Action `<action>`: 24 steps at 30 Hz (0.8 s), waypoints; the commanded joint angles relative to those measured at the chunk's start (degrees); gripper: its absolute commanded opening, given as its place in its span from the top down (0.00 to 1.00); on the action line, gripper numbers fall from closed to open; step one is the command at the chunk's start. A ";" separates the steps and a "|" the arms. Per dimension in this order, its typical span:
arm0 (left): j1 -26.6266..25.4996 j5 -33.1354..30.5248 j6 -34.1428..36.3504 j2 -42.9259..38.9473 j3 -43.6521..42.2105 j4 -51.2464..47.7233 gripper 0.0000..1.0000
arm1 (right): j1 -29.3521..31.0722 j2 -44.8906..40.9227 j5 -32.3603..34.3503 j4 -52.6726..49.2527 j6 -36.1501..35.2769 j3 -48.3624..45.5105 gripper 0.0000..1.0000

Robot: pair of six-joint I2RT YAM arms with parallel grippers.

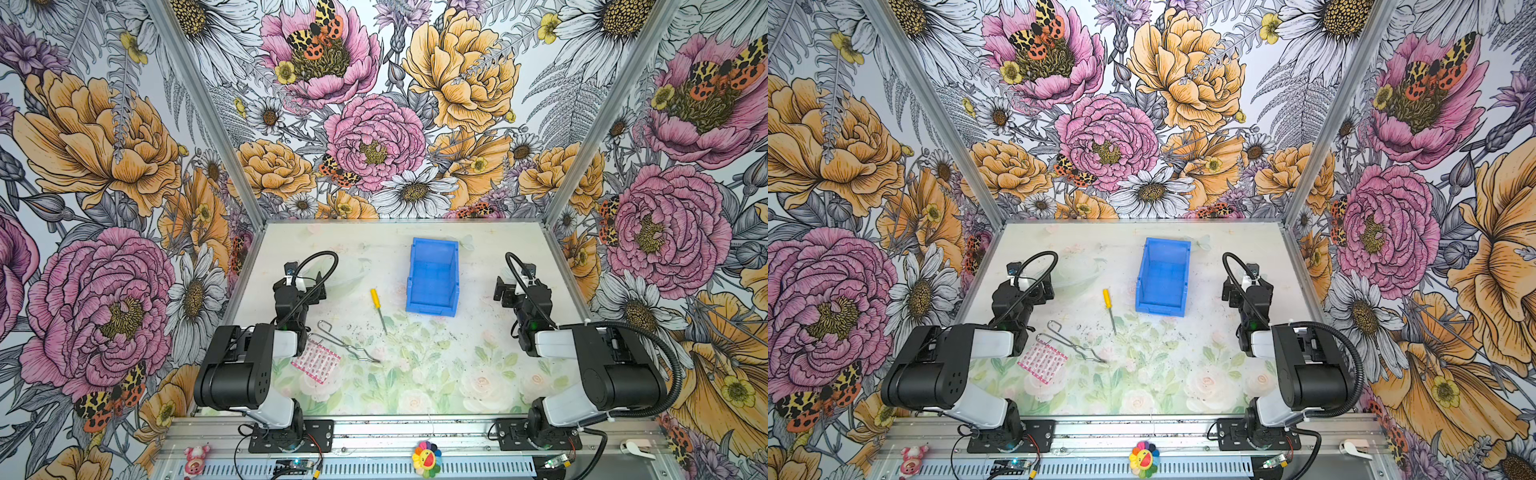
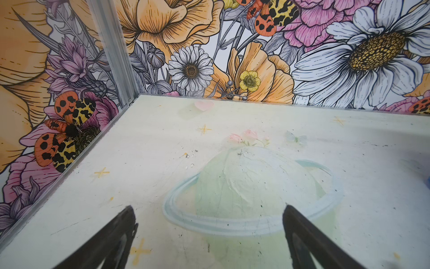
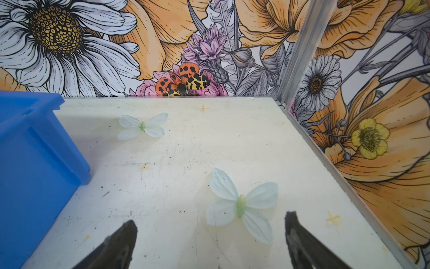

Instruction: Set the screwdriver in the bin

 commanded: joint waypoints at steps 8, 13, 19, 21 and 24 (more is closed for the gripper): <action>-2.67 -3.07 1.30 -4.63 9.89 -22.20 0.01 | 2.78 -8.90 2.24 -16.08 -0.74 5.35 0.01; -8.57 -17.33 2.60 -8.71 11.25 -28.27 0.01 | 8.53 -17.67 8.60 -32.73 3.69 10.02 0.01; -14.34 -19.93 -4.99 -12.77 16.62 -39.79 0.01 | 14.41 -20.29 17.33 -54.73 11.35 20.67 0.01; -15.62 -18.96 -7.05 -12.89 19.95 -44.95 0.01 | 16.14 -18.97 19.40 -62.11 12.92 25.24 0.00; -16.18 -17.99 -12.15 -11.01 26.08 -53.68 0.01 | 18.43 -18.03 18.21 -65.62 14.01 28.19 0.00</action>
